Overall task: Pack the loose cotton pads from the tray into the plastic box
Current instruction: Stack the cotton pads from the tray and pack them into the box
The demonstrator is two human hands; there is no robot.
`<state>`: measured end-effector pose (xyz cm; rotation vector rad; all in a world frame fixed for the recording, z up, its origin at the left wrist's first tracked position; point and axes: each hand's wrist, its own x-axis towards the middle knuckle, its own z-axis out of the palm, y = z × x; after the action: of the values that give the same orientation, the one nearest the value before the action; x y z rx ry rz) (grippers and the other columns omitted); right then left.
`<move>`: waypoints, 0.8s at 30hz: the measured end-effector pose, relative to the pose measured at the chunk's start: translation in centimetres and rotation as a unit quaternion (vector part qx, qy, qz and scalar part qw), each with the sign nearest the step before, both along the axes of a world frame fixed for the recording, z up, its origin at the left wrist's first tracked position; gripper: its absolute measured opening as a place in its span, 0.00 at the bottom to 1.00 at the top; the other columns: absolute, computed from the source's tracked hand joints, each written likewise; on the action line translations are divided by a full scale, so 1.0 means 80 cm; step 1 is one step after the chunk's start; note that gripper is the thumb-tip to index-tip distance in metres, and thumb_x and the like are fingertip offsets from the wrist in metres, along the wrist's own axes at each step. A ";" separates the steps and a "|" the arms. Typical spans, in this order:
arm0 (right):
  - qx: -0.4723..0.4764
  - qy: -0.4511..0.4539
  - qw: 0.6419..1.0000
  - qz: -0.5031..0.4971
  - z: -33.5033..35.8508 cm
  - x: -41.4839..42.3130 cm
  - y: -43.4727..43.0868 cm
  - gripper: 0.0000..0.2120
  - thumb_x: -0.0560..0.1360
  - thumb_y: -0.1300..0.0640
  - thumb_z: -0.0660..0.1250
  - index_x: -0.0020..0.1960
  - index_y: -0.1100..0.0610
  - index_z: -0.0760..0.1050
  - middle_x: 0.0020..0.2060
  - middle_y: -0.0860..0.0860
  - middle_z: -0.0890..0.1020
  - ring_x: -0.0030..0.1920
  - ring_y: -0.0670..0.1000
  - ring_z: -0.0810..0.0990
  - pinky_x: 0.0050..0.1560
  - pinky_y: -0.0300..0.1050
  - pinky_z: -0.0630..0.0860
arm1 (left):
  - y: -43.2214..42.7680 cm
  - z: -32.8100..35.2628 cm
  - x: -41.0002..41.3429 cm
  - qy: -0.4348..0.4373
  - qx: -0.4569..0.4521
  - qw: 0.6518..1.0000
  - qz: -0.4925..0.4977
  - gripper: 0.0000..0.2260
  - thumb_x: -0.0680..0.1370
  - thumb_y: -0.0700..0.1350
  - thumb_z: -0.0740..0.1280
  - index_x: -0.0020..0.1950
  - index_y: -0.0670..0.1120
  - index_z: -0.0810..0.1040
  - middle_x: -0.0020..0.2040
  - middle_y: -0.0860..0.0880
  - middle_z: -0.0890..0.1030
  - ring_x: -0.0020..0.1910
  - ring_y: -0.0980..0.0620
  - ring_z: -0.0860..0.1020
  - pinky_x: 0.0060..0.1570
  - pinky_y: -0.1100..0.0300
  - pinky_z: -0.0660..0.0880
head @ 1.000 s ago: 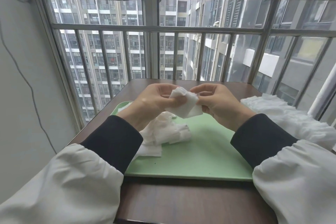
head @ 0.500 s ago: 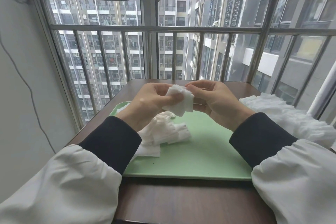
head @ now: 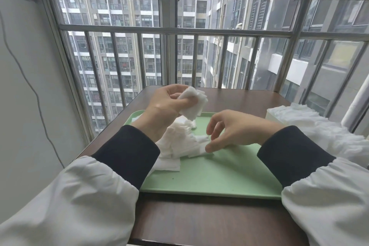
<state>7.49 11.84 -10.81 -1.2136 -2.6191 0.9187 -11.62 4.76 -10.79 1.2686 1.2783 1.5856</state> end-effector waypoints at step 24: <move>-0.125 0.325 0.932 -0.103 0.004 0.012 0.016 0.07 0.75 0.64 0.72 0.52 0.62 0.79 0.41 0.56 0.86 0.39 0.51 0.84 0.36 0.41 0.79 | -0.005 0.005 0.008 -0.001 -0.001 0.997 -0.074 0.15 0.76 0.36 0.73 0.62 0.42 0.79 0.52 0.43 0.86 0.48 0.45 0.85 0.43 0.50 0.84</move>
<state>8.47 13.08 -10.46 -0.9762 -1.8628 1.3546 -10.98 4.32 -10.42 1.3291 1.1561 1.4807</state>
